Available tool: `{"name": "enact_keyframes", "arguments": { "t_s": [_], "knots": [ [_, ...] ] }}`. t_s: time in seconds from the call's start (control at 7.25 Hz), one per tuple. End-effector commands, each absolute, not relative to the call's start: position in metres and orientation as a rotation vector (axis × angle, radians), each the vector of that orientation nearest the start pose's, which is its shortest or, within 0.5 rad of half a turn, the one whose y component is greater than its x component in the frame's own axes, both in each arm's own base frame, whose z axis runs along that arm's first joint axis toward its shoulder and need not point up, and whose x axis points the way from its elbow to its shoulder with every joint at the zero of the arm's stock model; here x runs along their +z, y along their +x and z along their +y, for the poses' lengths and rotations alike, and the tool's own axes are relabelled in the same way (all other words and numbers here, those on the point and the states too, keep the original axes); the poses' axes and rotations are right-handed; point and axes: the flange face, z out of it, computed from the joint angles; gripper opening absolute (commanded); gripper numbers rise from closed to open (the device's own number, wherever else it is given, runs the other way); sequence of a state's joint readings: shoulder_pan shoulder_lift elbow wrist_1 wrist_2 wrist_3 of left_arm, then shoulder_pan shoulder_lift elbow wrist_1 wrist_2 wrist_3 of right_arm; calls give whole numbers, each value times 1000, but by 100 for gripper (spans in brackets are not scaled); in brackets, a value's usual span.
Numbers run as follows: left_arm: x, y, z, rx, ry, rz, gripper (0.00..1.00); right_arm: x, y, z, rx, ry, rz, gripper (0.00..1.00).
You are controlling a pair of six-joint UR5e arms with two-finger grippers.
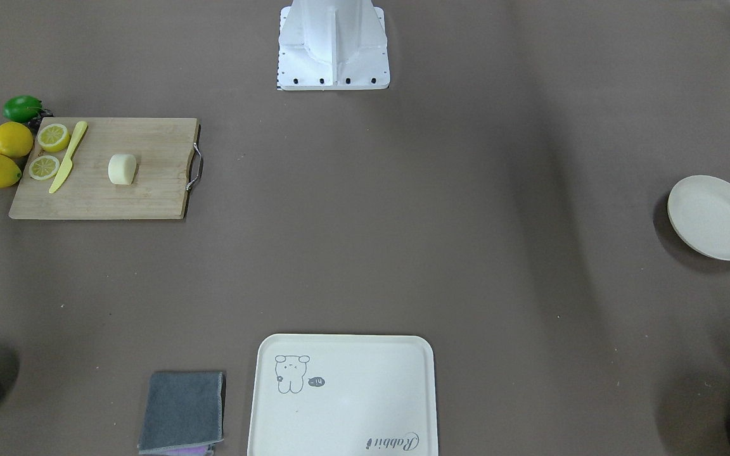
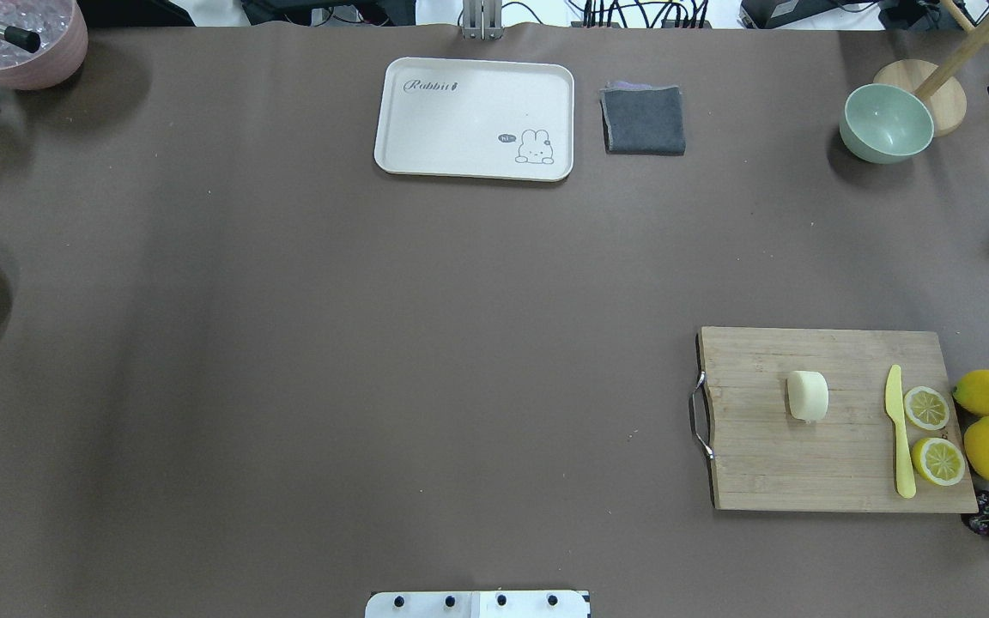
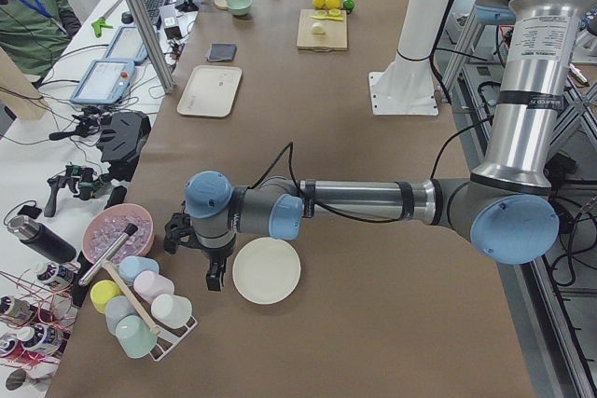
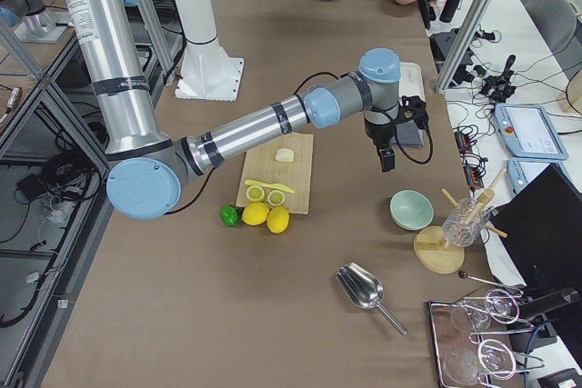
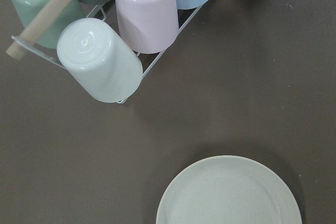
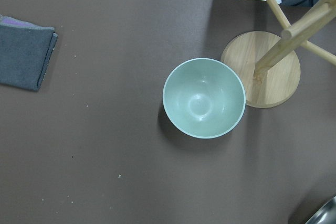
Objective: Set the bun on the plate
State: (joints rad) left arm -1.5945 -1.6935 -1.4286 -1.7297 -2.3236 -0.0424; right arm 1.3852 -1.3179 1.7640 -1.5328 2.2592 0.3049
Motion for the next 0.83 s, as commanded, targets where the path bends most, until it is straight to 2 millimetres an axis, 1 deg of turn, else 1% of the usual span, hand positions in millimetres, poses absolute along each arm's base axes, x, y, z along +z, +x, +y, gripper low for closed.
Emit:
{"name": "enact_keyframes", "arguments": {
  "t_s": [0.0, 0.14, 0.28, 0.41, 0.69],
  "knots": [
    [670, -78, -548, -5, 136, 751, 98, 421, -45, -590, -46, 285, -770, 100],
    [675, -78, -546, -7, 128, 753, 98, 421, -48, -590, -50, 282, -770, 100],
    [686, -78, -541, 1, 116, 751, 98, 422, -50, -591, -52, 280, -770, 100],
    [710, -78, -536, -11, 84, 751, 98, 423, -50, -591, -53, 278, -770, 100],
    [731, -77, -532, -20, 64, 756, 98, 426, -54, -591, -54, 280, -746, 100]
  ]
}}
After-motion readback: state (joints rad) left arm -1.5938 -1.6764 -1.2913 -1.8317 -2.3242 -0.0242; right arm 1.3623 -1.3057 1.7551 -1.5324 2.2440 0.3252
